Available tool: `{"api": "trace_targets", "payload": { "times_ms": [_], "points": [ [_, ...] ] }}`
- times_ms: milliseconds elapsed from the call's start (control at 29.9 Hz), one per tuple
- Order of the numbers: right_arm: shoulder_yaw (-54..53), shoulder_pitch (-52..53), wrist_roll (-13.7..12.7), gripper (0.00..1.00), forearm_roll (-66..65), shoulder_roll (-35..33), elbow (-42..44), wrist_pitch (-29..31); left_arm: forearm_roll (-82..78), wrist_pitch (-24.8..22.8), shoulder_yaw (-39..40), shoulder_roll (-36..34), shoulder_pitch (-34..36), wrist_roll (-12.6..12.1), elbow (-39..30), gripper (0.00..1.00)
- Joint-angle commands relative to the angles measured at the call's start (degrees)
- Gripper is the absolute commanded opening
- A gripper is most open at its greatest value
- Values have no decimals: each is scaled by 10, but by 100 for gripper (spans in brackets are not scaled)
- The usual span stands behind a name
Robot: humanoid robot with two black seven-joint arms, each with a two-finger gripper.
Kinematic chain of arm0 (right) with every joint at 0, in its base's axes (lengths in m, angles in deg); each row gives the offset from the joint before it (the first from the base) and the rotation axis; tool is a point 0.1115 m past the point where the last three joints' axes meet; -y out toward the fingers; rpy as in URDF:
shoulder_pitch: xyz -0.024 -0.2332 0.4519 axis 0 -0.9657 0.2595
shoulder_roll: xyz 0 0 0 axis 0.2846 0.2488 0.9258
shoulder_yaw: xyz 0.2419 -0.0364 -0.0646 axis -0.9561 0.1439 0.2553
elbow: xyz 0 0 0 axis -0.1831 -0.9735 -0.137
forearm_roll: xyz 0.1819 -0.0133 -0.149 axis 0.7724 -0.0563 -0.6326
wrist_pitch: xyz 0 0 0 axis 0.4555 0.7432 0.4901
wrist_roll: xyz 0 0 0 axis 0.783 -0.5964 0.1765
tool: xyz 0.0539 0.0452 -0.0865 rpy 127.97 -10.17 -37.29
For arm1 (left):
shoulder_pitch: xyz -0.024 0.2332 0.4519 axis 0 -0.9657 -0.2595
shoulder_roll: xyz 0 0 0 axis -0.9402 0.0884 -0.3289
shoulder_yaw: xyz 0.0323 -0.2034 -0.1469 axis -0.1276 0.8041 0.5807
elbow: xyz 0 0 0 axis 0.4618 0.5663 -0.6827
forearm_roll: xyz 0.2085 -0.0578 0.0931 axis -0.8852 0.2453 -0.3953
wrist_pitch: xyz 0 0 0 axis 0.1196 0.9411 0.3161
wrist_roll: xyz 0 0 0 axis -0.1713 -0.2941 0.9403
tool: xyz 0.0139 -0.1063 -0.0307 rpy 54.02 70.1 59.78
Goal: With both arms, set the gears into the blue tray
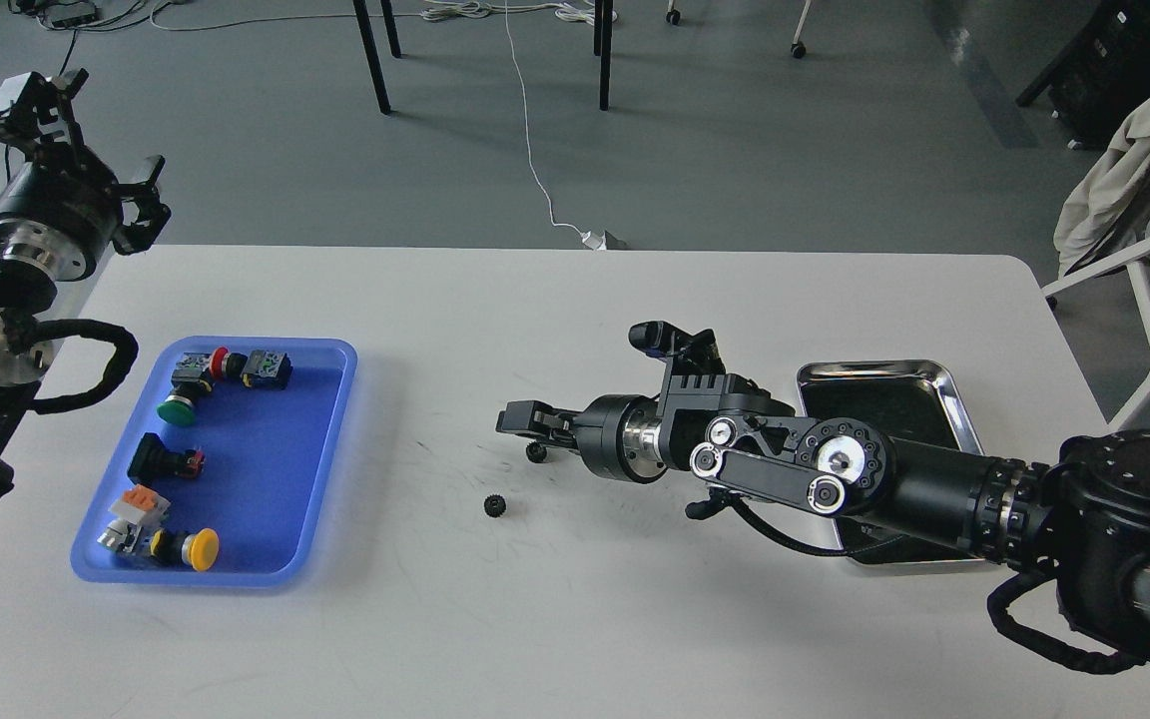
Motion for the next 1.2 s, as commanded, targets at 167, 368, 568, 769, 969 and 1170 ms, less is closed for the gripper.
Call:
{"api": "trace_targets", "payload": {
  "times_ms": [167,368,568,769,969,1170],
  "points": [
    [-171,0,1,94,4,0,-11,2,-7,-2,-2,0,1,-2,-2,98],
    [-356,-76,0,94,68,-106,-80,15,-87,-5,-1,-11,2,-2,-25,98],
    [-527,-187,1,96,260,-196,-112,60,-181,-41,-3,-73,-9,-6,-142,98],
    [-678,-298,1,97,382,-231,-64,137,-311,-31,-96,-155,-13,-7,-311,98],
    [-763,-397,1,97,482,-231,-47,200,-489,5,-173,-183,-17,-6,-436,98],
    [-780,-449,2,97,492,-229,-48,210,-737,28,-228,-147,-17,-8,-470,98]
  ]
}}
